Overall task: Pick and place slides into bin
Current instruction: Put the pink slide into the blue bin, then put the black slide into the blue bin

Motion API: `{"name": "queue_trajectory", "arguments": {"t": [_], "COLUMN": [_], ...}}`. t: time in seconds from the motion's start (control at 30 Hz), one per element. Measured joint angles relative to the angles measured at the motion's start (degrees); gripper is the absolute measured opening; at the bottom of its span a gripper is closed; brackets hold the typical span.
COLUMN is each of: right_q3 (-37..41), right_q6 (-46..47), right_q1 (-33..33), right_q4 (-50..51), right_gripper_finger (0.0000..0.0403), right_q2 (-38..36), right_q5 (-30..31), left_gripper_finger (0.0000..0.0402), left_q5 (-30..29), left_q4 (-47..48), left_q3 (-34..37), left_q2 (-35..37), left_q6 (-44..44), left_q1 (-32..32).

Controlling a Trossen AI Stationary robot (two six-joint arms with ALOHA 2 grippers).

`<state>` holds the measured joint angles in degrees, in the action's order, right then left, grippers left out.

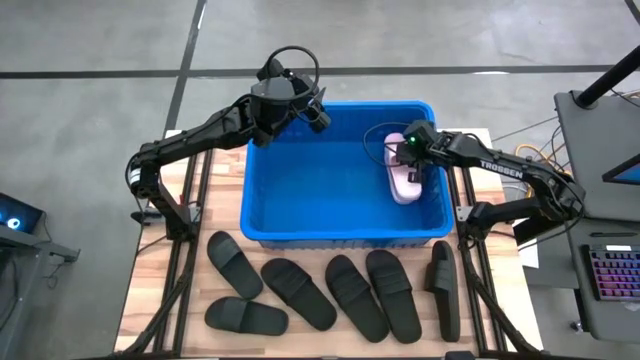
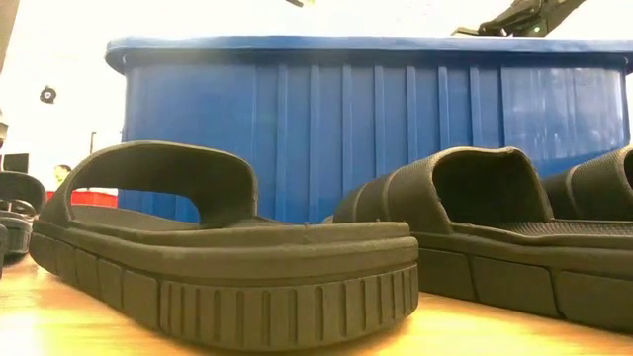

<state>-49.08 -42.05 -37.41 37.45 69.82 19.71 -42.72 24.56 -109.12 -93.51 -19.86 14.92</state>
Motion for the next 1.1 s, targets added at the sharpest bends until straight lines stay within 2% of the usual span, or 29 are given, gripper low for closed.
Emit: {"name": "queue_trajectory", "arguments": {"t": [0.17,0.33,0.7,0.97,1.1], "right_q3": [0.00,-2.07,-11.27,-16.43,-20.48], "right_q6": [-0.01,0.13,5.07,17.11,26.68], "right_q1": [0.00,0.00,-0.02,-0.02,-0.02], "right_q4": [0.28,4.96,15.35,20.96,20.89], "right_gripper_finger": [0.0160,0.0186,0.0212,0.0211,0.0210], "right_q2": [0.00,0.09,0.07,0.07,0.07], "right_q5": [0.38,0.46,-0.14,-1.07,-6.50], "left_gripper_finger": [0.0234,0.0234,0.0234,0.0234,0.0234], "left_q5": [0.00,0.00,0.00,0.01,0.27], "left_q4": [0.00,0.04,0.09,0.48,0.47], "left_q3": [0.00,0.00,0.00,0.01,0.01], "left_q2": [-0.01,-0.01,-0.01,-0.01,-0.01], "left_q6": [-0.02,-0.04,-0.07,-0.30,-0.04], "left_q1": [0.00,0.00,0.00,0.00,0.02]}}
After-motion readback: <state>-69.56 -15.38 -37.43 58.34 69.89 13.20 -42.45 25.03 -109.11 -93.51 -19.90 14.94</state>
